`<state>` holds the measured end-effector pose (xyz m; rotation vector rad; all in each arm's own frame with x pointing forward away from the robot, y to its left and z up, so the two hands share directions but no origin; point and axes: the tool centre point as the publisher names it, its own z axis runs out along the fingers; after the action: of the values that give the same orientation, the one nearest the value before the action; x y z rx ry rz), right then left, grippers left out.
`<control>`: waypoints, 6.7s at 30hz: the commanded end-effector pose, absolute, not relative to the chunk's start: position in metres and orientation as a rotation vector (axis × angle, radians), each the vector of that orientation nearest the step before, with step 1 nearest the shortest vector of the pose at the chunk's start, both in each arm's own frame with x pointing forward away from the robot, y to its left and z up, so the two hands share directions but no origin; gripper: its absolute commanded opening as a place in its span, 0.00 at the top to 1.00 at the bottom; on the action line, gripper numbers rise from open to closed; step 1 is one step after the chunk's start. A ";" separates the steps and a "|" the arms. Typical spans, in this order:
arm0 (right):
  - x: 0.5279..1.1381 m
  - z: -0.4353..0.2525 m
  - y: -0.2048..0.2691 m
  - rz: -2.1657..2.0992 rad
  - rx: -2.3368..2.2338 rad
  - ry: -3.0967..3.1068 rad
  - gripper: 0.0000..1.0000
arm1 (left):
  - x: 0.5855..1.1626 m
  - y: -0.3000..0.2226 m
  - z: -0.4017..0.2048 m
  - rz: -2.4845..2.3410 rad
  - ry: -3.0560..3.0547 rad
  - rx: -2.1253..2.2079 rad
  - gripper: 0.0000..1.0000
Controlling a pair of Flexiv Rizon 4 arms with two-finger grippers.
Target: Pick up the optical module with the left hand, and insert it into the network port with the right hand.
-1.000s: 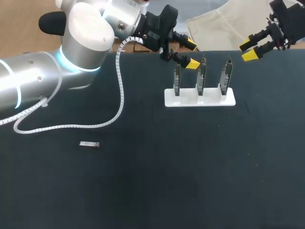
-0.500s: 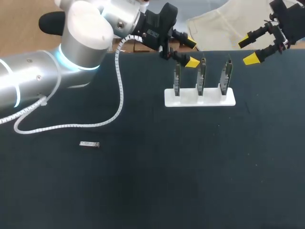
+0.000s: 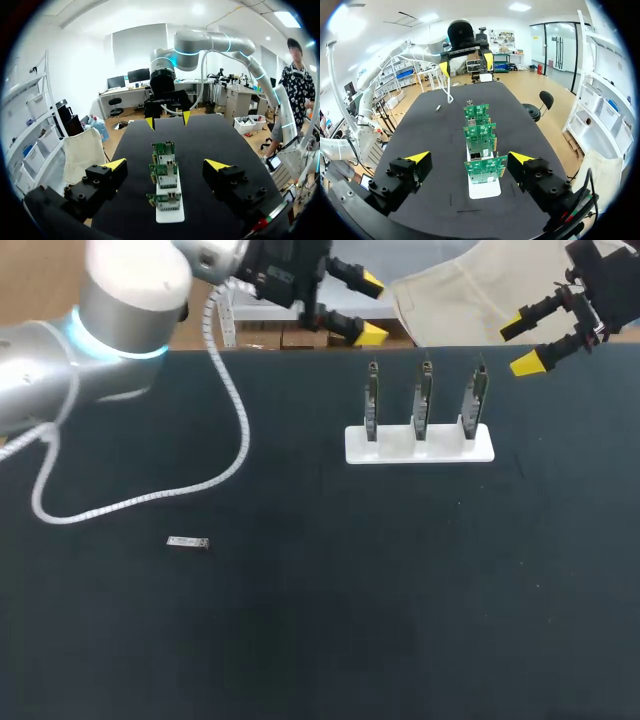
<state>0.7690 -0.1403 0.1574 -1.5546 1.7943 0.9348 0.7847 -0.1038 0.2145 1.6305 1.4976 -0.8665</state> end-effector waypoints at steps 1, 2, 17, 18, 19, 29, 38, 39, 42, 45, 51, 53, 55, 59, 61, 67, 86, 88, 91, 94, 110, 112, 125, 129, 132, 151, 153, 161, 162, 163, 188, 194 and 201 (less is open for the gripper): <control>0.767 0.157 -0.140 0.928 -1.552 1.795 0.00 | 0.748 -0.054 0.229 -0.763 1.566 1.609 0.00; 0.767 0.157 -0.140 0.928 -1.552 1.795 0.00 | 0.744 -0.046 0.228 -0.729 1.600 1.616 0.00; 0.767 0.157 -0.140 0.928 -1.552 1.795 0.00 | 0.664 0.049 0.176 -0.570 1.877 1.717 0.00; 0.767 0.157 -0.140 0.928 -1.552 1.795 0.00 | 0.661 0.052 0.174 -0.592 1.867 1.696 0.00; 0.767 0.157 -0.140 0.928 -1.552 1.795 0.00 | 0.661 0.052 0.174 -0.592 1.867 1.696 0.00; 0.767 0.157 -0.140 0.928 -1.552 1.795 0.00 | 0.661 0.052 0.174 -0.592 1.867 1.696 0.00; 0.767 0.157 -0.140 0.928 -1.552 1.795 0.00 | 0.661 0.012 0.179 -0.491 1.750 1.962 0.00; 0.767 0.157 -0.140 0.928 -1.552 1.795 0.00 | 0.657 0.012 0.176 -0.472 1.747 1.995 0.00; 0.767 0.157 -0.140 0.928 -1.552 1.795 0.00 | 0.646 0.021 0.159 -0.437 1.775 2.068 0.00; 0.767 0.157 -0.140 0.928 -1.552 1.795 0.00 | 0.638 0.039 0.142 -0.445 1.871 2.053 0.00; 0.767 0.157 -0.140 0.928 -1.552 1.795 0.00 | 0.613 0.072 0.119 -0.453 1.958 2.020 0.00; 0.767 0.157 -0.140 0.928 -1.552 1.795 0.00 | 0.601 0.080 0.112 -0.445 1.955 2.043 0.00; 0.767 0.157 -0.140 0.928 -1.552 1.795 0.00 | 0.588 0.086 0.103 -0.445 1.958 2.070 0.00; 0.767 0.157 -0.140 0.928 -1.552 1.795 0.00 | 0.569 0.104 0.086 -0.477 2.013 2.061 0.00; 0.767 0.157 -0.140 0.928 -1.552 1.795 0.00 | 0.566 0.110 0.084 -0.503 2.025 2.025 0.00; 0.767 0.157 -0.140 0.928 -1.552 1.795 0.00 | 0.567 0.112 0.086 -0.505 2.040 1.988 0.00; 0.767 0.157 -0.140 0.928 -1.552 1.795 0.00 | 0.555 0.097 0.062 -0.242 2.065 2.170 0.00; 0.767 0.157 -0.140 0.928 -1.552 1.795 0.00 | 0.552 0.104 0.055 -0.239 2.076 2.175 0.00; 0.767 0.157 -0.140 0.928 -1.552 1.795 0.00 | 0.547 0.113 0.045 -0.181 2.069 2.214 0.00; 0.767 0.157 -0.140 0.928 -1.552 1.795 0.00 | 0.545 0.124 0.036 -0.180 2.079 2.211 0.00; 0.767 0.157 -0.140 0.928 -1.552 1.795 0.00 | 0.567 0.170 0.027 -0.093 2.181 2.142 0.00; 0.767 0.157 -0.140 0.928 -1.552 1.795 0.00 | 0.569 0.172 0.021 -0.111 2.209 2.138 0.00; 0.767 0.157 -0.140 0.928 -1.552 1.795 0.00 | 0.579 0.170 0.008 -0.086 2.309 2.107 0.00; 0.767 0.157 -0.140 0.928 -1.552 1.795 0.00 | 0.581 0.167 0.006 -0.097 2.307 2.110 0.00; 0.767 0.157 -0.140 0.928 -1.552 1.795 0.00 | 0.581 0.165 -0.002 -0.127 2.311 2.123 0.00; 0.767 0.157 -0.140 0.928 -1.552 1.795 0.00 | 0.580 0.161 -0.010 -0.049 2.293 2.197 0.00; 0.767 0.157 -0.140 0.928 -1.552 1.795 0.00 | 0.579 0.162 -0.012 -0.049 2.301 2.194 0.00; 0.767 0.157 -0.140 0.928 -1.552 1.795 0.00 | 0.579 0.167 -0.012 -0.023 2.295 2.186 0.00; 0.767 0.157 -0.140 0.928 -1.552 1.795 0.00 | 0.578 0.166 -0.012 -0.008 2.287 2.193 0.00; 0.767 0.157 -0.140 0.928 -1.552 1.795 0.00 | 0.577 0.166 -0.012 -0.005 2.286 2.197 0.00; 0.767 0.157 -0.140 0.928 -1.552 1.795 0.00 | 0.577 0.168 -0.014 0.045 2.311 2.175 0.00; 0.767 0.157 -0.140 0.928 -1.552 1.795 0.00 | 0.578 0.170 -0.015 0.045 2.319 2.164 0.00; 0.767 0.157 -0.140 0.928 -1.552 1.795 0.00 | 0.578 0.169 -0.016 0.034 2.320 2.169 1.00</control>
<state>0.7689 -0.1403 0.1574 -1.5545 1.7944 0.9344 0.5774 0.1686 -0.0155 2.1657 2.3199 0.0341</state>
